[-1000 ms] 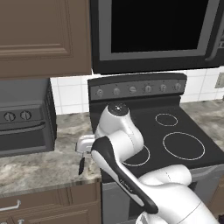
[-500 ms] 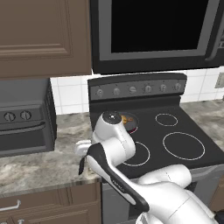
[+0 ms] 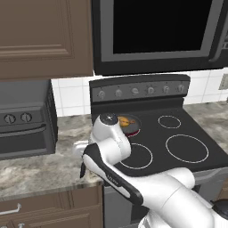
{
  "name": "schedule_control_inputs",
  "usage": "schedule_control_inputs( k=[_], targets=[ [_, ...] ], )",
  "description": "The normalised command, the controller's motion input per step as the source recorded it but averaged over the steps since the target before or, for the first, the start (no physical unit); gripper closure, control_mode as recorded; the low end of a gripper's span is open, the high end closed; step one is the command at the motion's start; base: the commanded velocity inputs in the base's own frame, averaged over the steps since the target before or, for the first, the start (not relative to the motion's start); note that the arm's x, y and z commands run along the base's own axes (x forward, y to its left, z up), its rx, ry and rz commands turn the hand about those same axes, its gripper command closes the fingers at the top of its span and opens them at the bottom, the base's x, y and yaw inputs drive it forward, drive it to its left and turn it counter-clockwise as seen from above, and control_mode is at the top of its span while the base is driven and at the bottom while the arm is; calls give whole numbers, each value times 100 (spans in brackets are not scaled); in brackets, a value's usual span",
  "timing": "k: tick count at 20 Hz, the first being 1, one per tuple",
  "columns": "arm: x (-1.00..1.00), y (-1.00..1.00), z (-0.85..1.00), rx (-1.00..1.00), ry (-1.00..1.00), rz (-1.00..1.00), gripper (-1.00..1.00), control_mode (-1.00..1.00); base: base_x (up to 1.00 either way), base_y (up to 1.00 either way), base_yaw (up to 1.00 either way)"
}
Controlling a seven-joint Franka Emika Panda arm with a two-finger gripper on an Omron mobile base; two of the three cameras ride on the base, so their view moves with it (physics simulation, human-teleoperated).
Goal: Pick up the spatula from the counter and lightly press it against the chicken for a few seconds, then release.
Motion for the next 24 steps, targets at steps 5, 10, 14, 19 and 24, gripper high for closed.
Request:
schedule_control_inputs(
  k=[5, 10, 14, 19, 24],
  targets=[
    [16, 1, -16, 0, 8, 0, -100, -100, 0, 0, 0],
    [19, 21, -32, 0, 4, 0, -100, -100, 0, 0, 0],
    [17, 21, -25, 0, 1, 0, -100, -100, 0, 0, 0],
    [7, 7, -10, -2, 0, -2, -100, -100, 0, 0, 0],
    [1, 1, -13, -1, 0, -3, -100, -100, 0, 0, 0]
  ],
)
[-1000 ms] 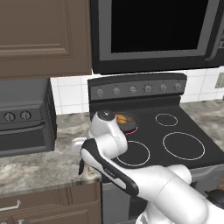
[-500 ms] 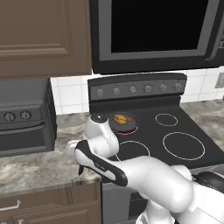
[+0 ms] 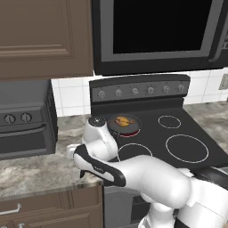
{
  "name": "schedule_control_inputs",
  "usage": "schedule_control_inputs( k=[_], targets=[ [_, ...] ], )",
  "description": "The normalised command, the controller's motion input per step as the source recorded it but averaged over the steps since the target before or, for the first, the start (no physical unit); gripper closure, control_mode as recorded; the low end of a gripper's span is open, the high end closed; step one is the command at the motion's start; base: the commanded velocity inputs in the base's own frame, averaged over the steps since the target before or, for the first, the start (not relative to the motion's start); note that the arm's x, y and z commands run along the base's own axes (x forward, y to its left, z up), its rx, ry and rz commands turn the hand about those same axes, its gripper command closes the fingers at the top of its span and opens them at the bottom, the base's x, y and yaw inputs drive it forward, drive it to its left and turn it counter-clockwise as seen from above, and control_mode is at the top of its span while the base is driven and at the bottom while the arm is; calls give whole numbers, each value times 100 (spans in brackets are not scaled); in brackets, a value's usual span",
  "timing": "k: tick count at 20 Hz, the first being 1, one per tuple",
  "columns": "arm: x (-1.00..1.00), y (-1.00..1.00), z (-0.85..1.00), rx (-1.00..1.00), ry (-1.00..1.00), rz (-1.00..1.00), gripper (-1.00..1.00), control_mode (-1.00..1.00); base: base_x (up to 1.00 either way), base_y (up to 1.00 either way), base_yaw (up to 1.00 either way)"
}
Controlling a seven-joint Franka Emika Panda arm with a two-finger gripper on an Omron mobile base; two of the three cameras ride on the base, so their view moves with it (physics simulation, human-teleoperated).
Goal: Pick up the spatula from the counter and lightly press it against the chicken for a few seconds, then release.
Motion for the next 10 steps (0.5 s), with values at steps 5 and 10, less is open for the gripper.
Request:
schedule_control_inputs(
  k=[5, 10],
  targets=[
    [0, 0, -16, 0, 1, -3, -100, -100, 0, 0, 0],
    [0, 0, -17, 0, 2, -3, -100, -100, 0, 0, 0]
  ],
)
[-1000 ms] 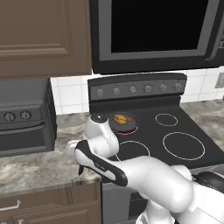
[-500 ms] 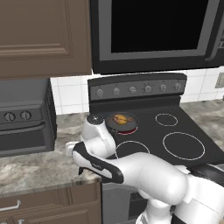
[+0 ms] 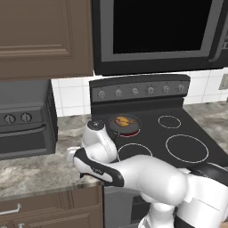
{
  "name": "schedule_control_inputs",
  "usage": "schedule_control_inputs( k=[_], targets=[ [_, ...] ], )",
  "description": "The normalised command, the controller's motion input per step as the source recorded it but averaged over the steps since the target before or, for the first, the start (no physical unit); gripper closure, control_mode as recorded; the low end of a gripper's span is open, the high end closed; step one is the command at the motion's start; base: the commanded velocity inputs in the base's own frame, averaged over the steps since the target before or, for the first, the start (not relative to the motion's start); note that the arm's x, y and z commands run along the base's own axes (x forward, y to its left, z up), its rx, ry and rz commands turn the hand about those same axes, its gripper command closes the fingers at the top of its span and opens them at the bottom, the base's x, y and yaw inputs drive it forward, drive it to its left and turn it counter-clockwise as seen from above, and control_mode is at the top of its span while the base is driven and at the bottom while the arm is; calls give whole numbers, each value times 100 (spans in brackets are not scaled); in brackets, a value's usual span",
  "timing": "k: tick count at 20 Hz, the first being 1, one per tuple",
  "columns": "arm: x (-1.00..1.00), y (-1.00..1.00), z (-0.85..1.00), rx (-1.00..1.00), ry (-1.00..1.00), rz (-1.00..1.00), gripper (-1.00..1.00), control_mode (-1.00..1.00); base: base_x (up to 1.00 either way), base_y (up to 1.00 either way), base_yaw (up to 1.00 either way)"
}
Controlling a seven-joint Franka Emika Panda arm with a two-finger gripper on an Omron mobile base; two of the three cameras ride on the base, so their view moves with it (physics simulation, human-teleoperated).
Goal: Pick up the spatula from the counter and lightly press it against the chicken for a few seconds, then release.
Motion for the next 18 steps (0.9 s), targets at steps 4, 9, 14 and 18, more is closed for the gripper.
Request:
schedule_control_inputs(
  k=[4, 9, 14, 18],
  targets=[
    [3, 0, -17, 0, 3, -3, -100, -100, 0, 0, 0],
    [8, 2, -16, 0, 3, -3, -100, -100, 0, 0, 0],
    [12, 3, -10, 0, 4, -4, -100, -100, 0, 0, 0],
    [14, 9, -10, 0, 4, -4, -100, -100, 0, 0, 0]
  ],
)
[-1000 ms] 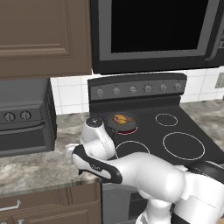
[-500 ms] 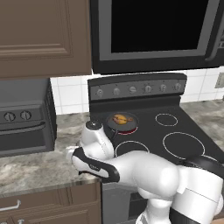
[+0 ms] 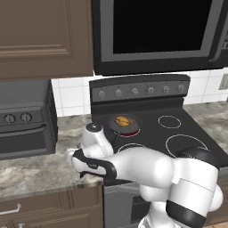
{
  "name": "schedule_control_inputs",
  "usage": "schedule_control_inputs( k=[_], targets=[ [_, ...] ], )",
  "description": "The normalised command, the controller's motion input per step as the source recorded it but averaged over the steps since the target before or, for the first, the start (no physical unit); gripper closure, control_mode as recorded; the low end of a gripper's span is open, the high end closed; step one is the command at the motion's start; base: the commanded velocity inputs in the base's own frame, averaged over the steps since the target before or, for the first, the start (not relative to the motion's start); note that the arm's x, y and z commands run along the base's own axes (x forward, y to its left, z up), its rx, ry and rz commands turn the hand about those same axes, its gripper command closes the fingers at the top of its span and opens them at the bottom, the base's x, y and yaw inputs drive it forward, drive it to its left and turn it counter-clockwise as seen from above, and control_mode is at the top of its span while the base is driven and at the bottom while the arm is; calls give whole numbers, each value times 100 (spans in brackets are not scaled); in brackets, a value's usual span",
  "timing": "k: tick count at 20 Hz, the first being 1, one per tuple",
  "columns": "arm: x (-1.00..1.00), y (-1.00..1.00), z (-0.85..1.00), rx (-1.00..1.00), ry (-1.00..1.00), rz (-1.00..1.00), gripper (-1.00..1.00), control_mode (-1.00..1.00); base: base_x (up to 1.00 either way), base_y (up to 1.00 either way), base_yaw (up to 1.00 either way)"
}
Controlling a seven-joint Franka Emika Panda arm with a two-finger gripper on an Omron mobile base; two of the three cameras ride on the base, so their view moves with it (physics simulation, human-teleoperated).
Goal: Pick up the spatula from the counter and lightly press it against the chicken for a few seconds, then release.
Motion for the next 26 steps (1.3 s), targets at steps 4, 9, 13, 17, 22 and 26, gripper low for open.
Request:
schedule_control_inputs(
  k=[4, 9, 13, 17, 22, 26],
  targets=[
    [16, 13, -10, 0, 4, -4, -100, -100, 0, 0, 0],
    [15, 10, -13, 0, 4, -4, -100, -100, 0, 0, 0],
    [13, 7, -20, 0, 6, -5, -100, -100, 0, 0, 0],
    [8, 6, -23, 0, 6, -5, -100, -100, 0, 0, 0],
    [9, 15, -26, 0, 6, -5, 100, -100, 0, 0, 0],
    [3, 7, -19, -1, 4, -5, 100, -100, 0, 0, 0]
  ],
)
